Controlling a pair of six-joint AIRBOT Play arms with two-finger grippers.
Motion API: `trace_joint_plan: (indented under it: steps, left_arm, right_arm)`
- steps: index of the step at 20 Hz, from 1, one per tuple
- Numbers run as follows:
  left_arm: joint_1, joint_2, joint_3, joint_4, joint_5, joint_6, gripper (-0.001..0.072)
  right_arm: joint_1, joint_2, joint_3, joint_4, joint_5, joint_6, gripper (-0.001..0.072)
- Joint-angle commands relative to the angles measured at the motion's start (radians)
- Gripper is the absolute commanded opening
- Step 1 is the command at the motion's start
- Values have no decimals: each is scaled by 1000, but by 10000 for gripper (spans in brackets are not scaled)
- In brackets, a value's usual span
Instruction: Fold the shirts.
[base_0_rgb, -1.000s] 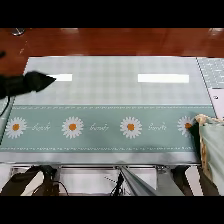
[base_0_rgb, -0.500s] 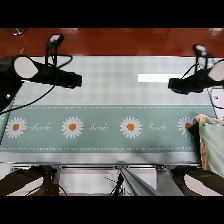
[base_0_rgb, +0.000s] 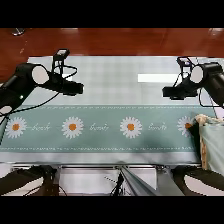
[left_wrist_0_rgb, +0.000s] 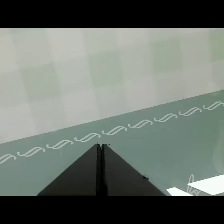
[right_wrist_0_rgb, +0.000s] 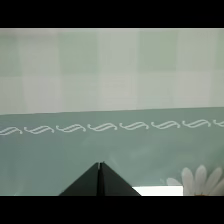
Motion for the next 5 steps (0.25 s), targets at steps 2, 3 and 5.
trace_joint_plan:
  steps: [2, 3, 5]
  left_arm:
    - [0, -3, -2, 8, 0, -5, 25]
    - [0, -3, -2, 8, 0, -5, 25]
    - [0, -3, -2, 8, 0, -5, 25]
  right_arm:
    - [3, -3, 1, -11, 3, 3, 21]
    - [3, -3, 1, -11, 3, 3, 22]
    - [3, -3, 1, -11, 3, 3, 21]
